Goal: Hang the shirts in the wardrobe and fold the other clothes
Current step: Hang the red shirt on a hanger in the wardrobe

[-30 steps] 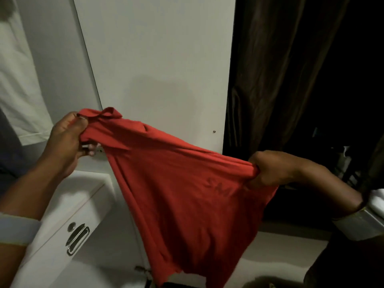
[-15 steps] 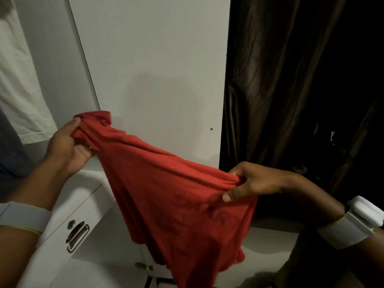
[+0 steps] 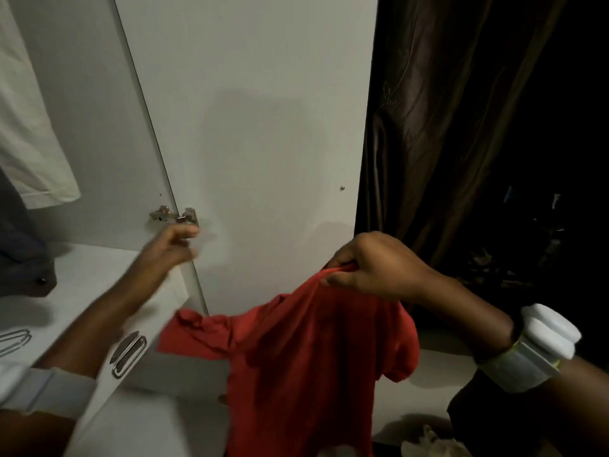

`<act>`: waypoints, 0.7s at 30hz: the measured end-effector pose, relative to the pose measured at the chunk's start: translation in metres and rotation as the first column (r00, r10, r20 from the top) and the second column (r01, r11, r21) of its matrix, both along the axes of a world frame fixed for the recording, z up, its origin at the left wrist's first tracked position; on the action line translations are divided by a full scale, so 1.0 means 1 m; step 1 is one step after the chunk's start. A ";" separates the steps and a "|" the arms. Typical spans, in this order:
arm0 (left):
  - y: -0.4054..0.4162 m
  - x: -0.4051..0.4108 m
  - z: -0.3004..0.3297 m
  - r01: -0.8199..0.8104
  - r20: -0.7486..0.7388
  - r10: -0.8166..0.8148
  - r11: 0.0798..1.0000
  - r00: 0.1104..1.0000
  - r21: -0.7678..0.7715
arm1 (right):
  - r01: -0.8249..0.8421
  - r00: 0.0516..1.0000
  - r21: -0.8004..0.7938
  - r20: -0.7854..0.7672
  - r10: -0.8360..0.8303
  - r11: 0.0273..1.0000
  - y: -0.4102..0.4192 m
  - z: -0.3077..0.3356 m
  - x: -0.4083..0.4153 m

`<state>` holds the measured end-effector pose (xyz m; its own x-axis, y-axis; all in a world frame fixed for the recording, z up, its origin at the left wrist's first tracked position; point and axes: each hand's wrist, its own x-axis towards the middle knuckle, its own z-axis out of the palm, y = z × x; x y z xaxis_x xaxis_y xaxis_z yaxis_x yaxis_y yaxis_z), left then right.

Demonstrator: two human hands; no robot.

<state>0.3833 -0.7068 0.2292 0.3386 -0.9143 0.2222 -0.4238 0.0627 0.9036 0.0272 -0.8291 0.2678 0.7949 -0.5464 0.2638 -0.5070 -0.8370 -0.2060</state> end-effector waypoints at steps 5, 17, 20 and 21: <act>-0.021 -0.128 -0.047 0.500 0.093 -0.505 0.863 0.858 0.080 | -0.062 0.987 -0.172 -0.157 0.034 0.983 0.017 -0.006 0.027; -0.042 -0.179 -0.104 0.712 -0.014 -0.786 0.552 0.618 0.434 | -0.031 0.884 -0.351 -0.446 -0.138 0.936 0.005 0.016 -0.047; -0.042 -0.176 -0.133 0.651 0.143 -0.751 0.638 0.645 0.411 | -0.013 0.888 -0.317 -0.439 -0.135 0.948 0.002 0.020 -0.071; -0.045 -0.168 -0.133 0.620 0.257 -0.700 0.711 0.666 0.331 | -0.008 0.881 -0.314 -0.451 -0.142 0.949 0.001 0.017 -0.079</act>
